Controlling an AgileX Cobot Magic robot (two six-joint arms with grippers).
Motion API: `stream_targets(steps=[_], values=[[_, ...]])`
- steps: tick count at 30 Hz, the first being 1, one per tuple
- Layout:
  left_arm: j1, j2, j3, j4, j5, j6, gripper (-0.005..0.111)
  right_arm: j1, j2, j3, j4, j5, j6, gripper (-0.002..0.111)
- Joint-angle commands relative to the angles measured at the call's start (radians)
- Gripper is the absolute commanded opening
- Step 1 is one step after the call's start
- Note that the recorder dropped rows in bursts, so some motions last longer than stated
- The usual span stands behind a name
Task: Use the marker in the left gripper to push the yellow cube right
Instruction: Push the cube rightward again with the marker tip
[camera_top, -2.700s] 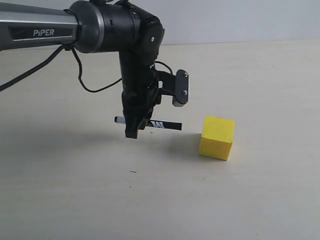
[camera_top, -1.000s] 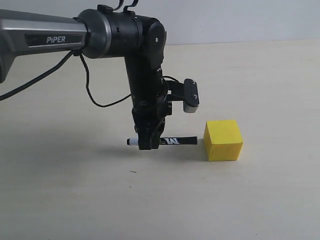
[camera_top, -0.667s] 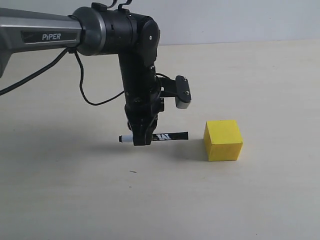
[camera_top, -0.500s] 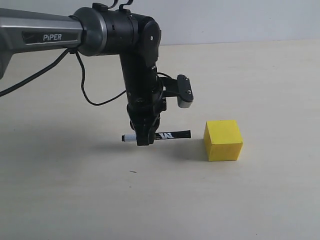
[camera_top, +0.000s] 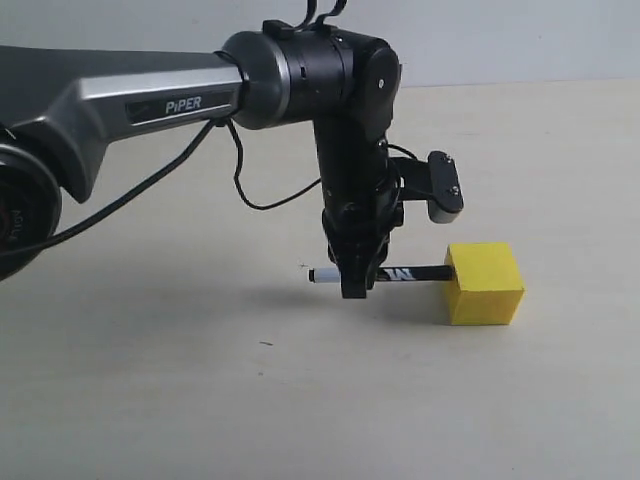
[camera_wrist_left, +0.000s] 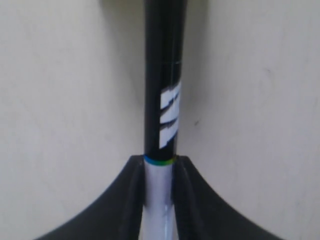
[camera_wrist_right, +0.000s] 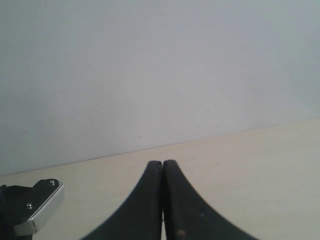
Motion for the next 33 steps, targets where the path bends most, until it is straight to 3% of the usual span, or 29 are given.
stream_targets(steps=[1, 6, 12, 20, 33], values=[[0.047, -0.005, -0.025, 0.022, 0.011, -0.037, 0.000, -0.006, -0.006, 0.004, -0.006, -0.001, -0.003, 0.000], [0.078, -0.005, -0.013, 0.075, 0.011, -0.125, 0.000, -0.006, -0.006, 0.004, -0.006, -0.001, -0.003, 0.000], [0.049, -0.005, 0.023, 0.155, 0.011, -0.045, 0.000, -0.006, -0.006, 0.004, -0.006, -0.001, -0.003, 0.000], [0.041, -0.005, 0.023, 0.138, 0.011, -0.023, 0.000, -0.006, -0.006, 0.004, -0.006, -0.001, -0.003, 0.000], [-0.052, 0.023, -0.037, 0.075, 0.005, -0.025, 0.000, -0.006, -0.006, 0.004, -0.006, -0.001, -0.003, 0.000]])
